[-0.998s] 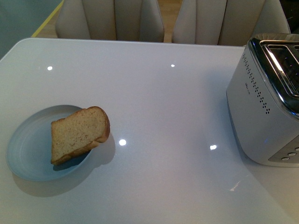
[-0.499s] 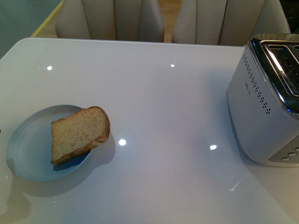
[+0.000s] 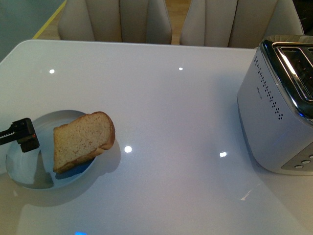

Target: Left arm holds plate, right arm toasts bread

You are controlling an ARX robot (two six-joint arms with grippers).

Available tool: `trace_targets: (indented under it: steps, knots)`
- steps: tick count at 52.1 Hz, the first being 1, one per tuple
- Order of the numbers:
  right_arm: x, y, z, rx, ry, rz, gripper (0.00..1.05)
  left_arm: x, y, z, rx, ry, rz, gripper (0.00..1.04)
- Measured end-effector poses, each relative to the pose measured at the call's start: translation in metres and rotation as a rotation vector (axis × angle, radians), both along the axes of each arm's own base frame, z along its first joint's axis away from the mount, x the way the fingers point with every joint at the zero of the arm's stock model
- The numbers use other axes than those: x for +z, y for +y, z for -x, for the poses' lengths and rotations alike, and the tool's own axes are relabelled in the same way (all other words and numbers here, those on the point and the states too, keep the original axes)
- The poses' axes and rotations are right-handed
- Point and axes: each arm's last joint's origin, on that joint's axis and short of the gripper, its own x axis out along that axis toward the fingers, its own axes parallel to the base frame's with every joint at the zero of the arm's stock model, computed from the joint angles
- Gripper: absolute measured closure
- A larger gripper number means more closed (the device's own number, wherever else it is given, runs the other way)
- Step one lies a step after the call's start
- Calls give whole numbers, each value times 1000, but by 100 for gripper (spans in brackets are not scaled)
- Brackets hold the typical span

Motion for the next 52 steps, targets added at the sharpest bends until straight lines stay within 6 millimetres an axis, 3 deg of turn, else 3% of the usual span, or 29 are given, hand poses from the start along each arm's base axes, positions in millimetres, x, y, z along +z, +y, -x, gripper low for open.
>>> trace_targets:
  steps: [11, 23, 38, 52]
  knots:
    - [0, 0, 0, 0, 0, 0, 9, -16, -3, 3, -14, 43, 12, 7]
    - [0, 0, 0, 0, 0, 0, 9, -19, -5, 1, -25, 31, 23, 10]
    - [0, 0, 0, 0, 0, 0, 9, -21, -6, 2, -21, 26, 49, 49]
    - [0, 0, 0, 0, 0, 0, 9, -24, -7, 6, -1, 22, 84, 92]
